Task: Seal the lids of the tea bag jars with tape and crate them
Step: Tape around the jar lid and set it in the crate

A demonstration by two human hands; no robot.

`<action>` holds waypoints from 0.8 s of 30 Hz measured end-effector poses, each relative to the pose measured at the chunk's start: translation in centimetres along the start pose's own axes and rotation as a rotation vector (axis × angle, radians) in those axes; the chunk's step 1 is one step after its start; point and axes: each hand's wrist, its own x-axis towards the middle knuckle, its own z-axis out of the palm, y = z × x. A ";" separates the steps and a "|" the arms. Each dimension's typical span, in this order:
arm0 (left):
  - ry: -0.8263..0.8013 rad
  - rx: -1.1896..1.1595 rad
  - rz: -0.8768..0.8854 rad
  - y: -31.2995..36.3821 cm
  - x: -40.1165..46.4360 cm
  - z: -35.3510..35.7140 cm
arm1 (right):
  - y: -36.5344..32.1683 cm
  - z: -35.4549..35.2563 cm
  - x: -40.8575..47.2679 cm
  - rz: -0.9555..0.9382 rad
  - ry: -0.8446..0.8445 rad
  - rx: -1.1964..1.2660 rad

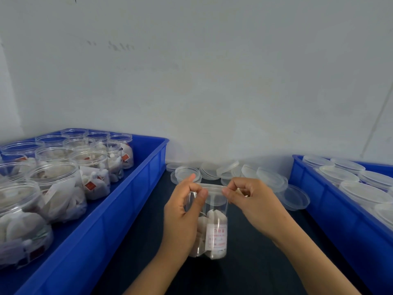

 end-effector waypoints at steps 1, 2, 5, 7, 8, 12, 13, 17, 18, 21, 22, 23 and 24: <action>0.000 0.004 -0.001 0.0 0.0 0.1 | 0.0 0.1 0.0 0.002 0.013 -0.006; 0.000 0.008 -0.003 0.0 0.0 0.1 | 0.1 0.2 0.0 0.003 0.025 -0.015; 0.013 0.027 -0.024 0.0 -0.1 0.1 | 0.0 0.6 -0.1 0.006 0.053 -0.040; 0.026 0.040 -0.028 0.2 -0.1 0.0 | -0.2 0.9 -0.2 0.019 0.069 -0.055; 0.029 0.051 -0.025 0.2 -0.1 0.0 | -0.2 1.0 -0.2 0.026 0.075 -0.064; 0.040 0.087 -0.017 0.0 0.0 -0.1 | -0.6 1.4 -0.4 0.046 0.092 -0.103; 0.045 0.097 -0.016 0.0 0.0 -0.1 | -0.7 1.4 -0.4 0.051 0.097 -0.106; 0.068 0.137 0.010 0.0 -0.1 0.0 | -0.7 1.6 -0.4 0.055 0.112 -0.146; 0.072 0.139 0.016 0.0 -0.1 0.0 | -0.7 1.7 -0.5 0.047 0.117 -0.150; 0.078 0.165 0.027 0.0 -0.2 0.0 | -0.6 1.9 -0.4 0.021 0.123 -0.158; 0.079 0.177 0.032 0.0 -0.2 0.1 | -0.6 1.9 -0.3 0.021 0.123 -0.163; 0.080 0.186 0.040 0.0 -0.1 0.1 | -0.6 1.9 -0.3 0.023 0.125 -0.166; 0.084 0.197 0.048 0.0 -0.1 0.1 | -0.6 2.0 -0.3 0.027 0.129 -0.169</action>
